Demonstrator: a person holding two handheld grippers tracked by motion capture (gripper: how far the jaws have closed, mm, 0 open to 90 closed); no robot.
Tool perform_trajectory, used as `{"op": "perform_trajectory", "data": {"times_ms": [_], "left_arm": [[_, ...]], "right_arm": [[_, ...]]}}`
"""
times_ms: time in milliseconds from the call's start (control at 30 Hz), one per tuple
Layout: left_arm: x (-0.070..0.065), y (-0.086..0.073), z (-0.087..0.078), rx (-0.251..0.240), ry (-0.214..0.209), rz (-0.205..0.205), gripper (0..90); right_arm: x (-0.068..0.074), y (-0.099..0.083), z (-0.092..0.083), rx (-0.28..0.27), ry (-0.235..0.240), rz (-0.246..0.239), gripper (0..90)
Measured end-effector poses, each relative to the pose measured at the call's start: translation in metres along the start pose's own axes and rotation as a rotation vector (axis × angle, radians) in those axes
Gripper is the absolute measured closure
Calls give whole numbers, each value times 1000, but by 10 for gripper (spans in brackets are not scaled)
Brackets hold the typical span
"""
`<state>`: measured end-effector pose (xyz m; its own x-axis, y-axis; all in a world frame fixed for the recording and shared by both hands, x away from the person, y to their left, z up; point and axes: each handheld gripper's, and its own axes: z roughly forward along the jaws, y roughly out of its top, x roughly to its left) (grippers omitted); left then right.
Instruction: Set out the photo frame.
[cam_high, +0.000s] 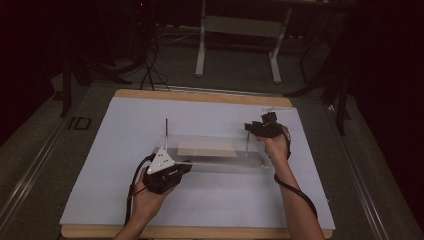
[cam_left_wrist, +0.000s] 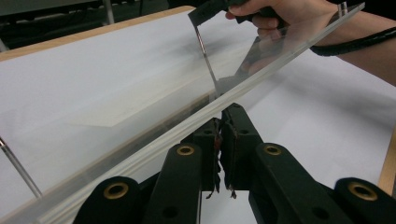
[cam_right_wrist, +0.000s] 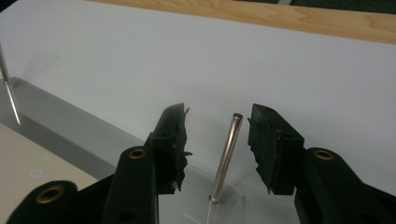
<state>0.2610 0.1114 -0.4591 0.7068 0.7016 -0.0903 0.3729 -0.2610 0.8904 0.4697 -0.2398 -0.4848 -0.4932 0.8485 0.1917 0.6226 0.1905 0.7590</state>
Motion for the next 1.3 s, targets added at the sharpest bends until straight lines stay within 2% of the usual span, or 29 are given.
{"op": "perform_trajectory", "data": {"times_ms": [767,1300], "left_arm": [[6,16,2,-7,12,9,849],[11,24,5,-31,52,4,868]], "right_arm": [[8,2,-21,-34,43,-59,557],[8,-2,-25,-35,56,-73,553]]}}
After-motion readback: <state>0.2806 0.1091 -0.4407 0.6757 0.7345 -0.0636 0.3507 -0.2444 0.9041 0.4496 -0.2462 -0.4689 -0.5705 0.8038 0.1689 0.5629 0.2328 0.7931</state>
